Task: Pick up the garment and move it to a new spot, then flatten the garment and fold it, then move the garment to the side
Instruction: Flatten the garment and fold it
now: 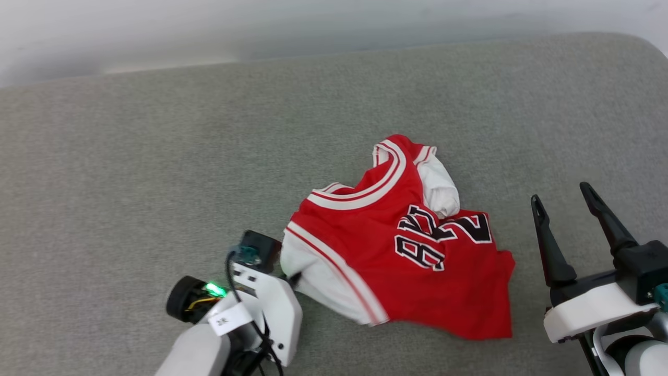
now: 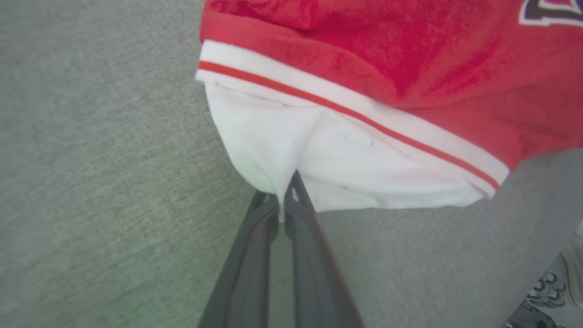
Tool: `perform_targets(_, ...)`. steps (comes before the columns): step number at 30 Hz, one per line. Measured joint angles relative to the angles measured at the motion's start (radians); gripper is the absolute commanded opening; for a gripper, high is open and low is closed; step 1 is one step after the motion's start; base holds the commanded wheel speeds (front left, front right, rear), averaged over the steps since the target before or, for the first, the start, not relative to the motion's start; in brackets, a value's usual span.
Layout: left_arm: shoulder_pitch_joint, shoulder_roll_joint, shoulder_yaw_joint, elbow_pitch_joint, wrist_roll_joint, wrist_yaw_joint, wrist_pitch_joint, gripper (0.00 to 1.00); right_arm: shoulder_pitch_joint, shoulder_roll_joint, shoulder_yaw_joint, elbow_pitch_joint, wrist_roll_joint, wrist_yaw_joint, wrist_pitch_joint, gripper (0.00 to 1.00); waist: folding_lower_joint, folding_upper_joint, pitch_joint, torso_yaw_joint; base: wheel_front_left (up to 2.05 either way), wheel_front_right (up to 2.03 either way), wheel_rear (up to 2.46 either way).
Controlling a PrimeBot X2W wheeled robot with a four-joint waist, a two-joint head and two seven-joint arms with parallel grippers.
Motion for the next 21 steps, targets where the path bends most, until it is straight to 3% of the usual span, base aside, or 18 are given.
perform_targets(6, 0.029, 0.044, 0.058, -0.085, -0.006, 0.033, -0.043, 0.0, 0.009, 0.002, 0.002, 0.012, -0.001, 0.0, 0.008, 1.0, 0.0, 0.0, -0.044, 0.04, 0.0, 0.0, 0.0)
perform_targets(13, 0.065, 0.119, 0.188, -0.19, -0.017, 0.106, -0.067, 0.0, 0.015, 0.007, 0.009, 0.03, -0.001, 0.0, 0.017, 1.0, 0.0, 0.0, -0.075, 0.078, 0.0, 0.0, 0.0)
perform_targets(17, 0.08, 0.152, 0.264, -0.174, -0.038, 0.139, -0.086, 0.0, 0.015, 0.009, 0.016, 0.04, -0.002, 0.0, 0.024, 1.0, 0.0, 0.0, -0.07, 0.081, 0.0, 0.0, 0.0)
perform_targets(21, 0.091, 0.192, 0.283, -0.057, -0.042, 0.124, -0.104, 0.0, 0.014, 0.011, 0.029, 0.057, -0.002, 0.0, 0.027, 1.0, 0.0, 0.0, -0.06, 0.077, 0.0, 0.0, 0.0)
